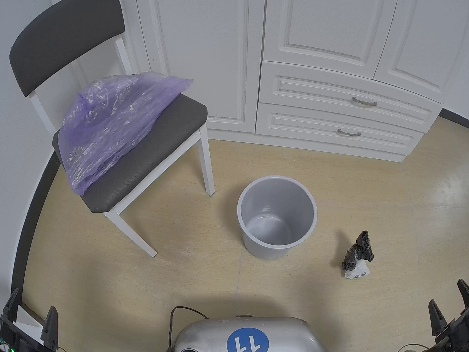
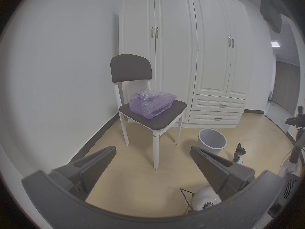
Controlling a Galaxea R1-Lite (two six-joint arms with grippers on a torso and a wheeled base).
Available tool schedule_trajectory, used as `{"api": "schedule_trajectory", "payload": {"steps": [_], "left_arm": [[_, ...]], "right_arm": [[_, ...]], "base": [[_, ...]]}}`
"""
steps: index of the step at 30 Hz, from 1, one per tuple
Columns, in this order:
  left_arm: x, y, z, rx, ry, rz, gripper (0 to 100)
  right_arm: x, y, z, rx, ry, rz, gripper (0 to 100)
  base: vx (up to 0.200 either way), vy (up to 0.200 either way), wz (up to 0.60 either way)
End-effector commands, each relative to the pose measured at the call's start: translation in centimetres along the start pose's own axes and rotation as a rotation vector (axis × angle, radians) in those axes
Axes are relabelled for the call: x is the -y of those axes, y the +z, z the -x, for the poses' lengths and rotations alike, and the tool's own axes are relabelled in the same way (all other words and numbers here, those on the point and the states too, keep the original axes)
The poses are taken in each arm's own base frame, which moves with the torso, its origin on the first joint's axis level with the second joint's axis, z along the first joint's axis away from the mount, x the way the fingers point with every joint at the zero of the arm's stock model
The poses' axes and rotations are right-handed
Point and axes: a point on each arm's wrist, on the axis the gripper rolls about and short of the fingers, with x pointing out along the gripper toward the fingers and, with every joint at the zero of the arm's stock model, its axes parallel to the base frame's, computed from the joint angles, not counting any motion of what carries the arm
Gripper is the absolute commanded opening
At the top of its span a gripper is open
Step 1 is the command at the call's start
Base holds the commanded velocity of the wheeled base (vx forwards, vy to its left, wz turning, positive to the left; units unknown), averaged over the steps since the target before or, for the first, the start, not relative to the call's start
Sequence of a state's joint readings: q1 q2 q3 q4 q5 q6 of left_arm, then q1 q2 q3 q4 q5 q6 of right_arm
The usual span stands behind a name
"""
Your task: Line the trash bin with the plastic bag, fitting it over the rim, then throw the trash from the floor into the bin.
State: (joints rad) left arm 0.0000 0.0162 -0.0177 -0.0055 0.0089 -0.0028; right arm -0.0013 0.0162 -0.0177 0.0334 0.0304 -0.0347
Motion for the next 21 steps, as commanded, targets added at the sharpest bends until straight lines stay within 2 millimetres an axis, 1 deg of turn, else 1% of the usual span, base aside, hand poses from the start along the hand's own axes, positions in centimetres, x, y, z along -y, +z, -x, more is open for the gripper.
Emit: {"api": "schedule_trajectory", "payload": {"steps": [1, 21], "left_arm": [[0.00, -0.52, -0.02, -0.002, 0.000, 0.000, 100], [-0.02, -0.52, 0.00, -0.001, 0.006, 0.016, 100]], "right_arm": [[-0.01, -0.49, -0.01, 0.000, 0.002, 0.001, 100], [-0.01, -0.47, -0.01, 0.001, 0.001, 0.001, 100]], "base": [[0.000, 0.000, 0.00], [0.000, 0.000, 0.00]]}}
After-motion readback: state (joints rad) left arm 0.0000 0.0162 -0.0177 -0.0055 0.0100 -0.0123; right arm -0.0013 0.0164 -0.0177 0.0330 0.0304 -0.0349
